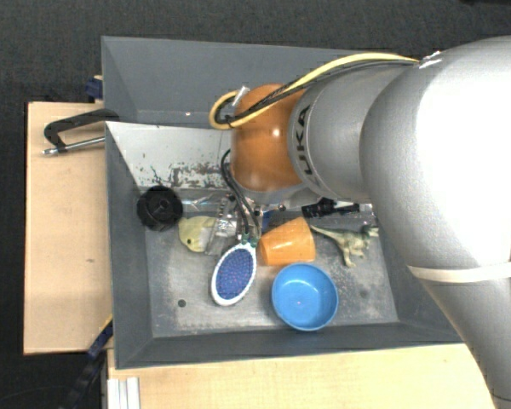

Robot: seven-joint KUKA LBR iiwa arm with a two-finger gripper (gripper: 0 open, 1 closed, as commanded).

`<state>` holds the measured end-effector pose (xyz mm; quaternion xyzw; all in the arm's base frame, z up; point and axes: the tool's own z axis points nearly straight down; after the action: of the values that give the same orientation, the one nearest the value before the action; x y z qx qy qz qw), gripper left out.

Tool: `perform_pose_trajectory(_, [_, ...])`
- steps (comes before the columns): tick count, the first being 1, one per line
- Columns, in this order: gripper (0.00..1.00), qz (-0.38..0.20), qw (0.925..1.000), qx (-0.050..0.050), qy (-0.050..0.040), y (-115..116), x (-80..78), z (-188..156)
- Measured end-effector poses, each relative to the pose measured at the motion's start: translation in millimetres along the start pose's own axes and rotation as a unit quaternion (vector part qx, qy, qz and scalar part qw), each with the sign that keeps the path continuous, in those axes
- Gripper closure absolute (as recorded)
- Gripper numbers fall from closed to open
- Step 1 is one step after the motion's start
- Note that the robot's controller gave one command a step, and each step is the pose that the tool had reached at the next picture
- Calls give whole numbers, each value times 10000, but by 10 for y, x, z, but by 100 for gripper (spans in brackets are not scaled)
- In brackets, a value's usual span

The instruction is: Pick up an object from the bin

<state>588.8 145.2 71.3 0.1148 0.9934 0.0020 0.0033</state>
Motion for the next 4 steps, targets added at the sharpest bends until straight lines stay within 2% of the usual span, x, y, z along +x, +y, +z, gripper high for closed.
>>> perform_pose_trajectory(1, [0,0,10000,2,4,-1,4,1])
perform_pose_trajectory(2, [100,0,10000,2,6,-1,4,1])
perform_pose_trajectory(3, [0,0,10000,3,6,-1,4,1])
perform_pose_trajectory(4, [100,2,10000,-1,5,2,4,-2])
